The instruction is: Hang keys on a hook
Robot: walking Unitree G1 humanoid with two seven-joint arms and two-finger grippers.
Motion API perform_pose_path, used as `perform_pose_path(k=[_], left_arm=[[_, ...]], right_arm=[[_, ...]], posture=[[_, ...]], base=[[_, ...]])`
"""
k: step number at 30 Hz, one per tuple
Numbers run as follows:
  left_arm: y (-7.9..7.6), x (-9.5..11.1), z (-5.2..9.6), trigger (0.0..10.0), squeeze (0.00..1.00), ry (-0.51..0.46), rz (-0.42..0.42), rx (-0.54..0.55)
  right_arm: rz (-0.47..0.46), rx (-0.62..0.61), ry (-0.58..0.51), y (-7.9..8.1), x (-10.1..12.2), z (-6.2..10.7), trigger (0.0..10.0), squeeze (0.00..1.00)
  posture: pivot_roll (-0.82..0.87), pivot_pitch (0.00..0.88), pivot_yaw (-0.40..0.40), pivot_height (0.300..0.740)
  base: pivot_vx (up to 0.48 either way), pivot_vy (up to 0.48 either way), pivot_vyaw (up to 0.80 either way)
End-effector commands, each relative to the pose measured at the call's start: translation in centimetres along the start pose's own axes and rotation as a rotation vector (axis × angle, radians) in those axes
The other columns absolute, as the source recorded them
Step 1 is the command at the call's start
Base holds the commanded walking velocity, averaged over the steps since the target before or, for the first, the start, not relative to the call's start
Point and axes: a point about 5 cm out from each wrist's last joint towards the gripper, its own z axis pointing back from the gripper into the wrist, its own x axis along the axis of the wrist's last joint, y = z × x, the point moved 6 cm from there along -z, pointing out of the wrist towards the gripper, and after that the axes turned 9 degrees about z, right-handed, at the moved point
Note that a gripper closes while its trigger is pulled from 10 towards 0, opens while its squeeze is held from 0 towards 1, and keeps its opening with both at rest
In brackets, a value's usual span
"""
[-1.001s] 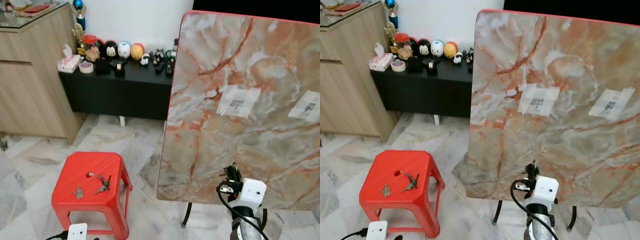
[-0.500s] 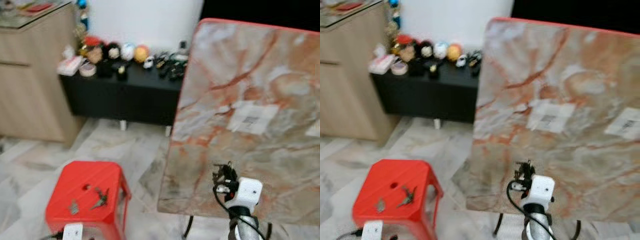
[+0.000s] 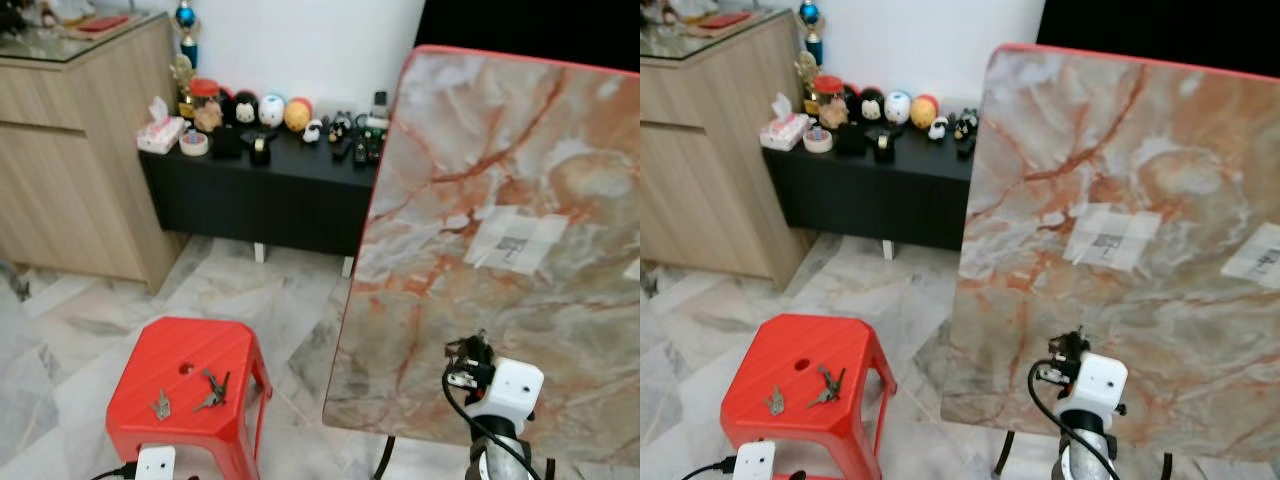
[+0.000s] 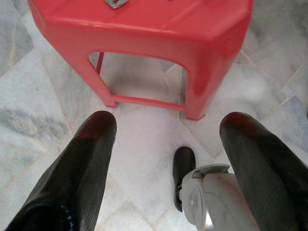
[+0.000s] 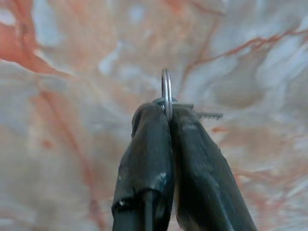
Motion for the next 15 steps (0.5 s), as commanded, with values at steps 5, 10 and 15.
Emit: perform_pose_path(k=[5,10,15], left_arm=[[-0.3,0.0,0.0,10.0,0.0,0.004,-0.017,-0.01],[-0.4,0.0,0.0,10.0,0.0,0.002,-0.017,-0.011],[-0.4,0.0,0.0,10.0,0.0,0.001,-0.017,-0.011]], right_arm=[[0.162,-0.043,-0.079,-0.8,3.0,-2.5,10.0,0.0],[0.199,-0.092,-0.118,-1.4,4.2,-3.5,10.0,0.0],[0.239,-0.15,-0.172,-1.8,5.6,-3.6,10.0,0.0]], posture=[[0.06,0.0,-0.107,0.74],[0.07,0.0,-0.106,0.74],[0.07,0.0,-0.109,0.74]], base=[[0.0,0.0,0.0],[0.0,0.0,0.0],[0.0,0.0,0.0]])
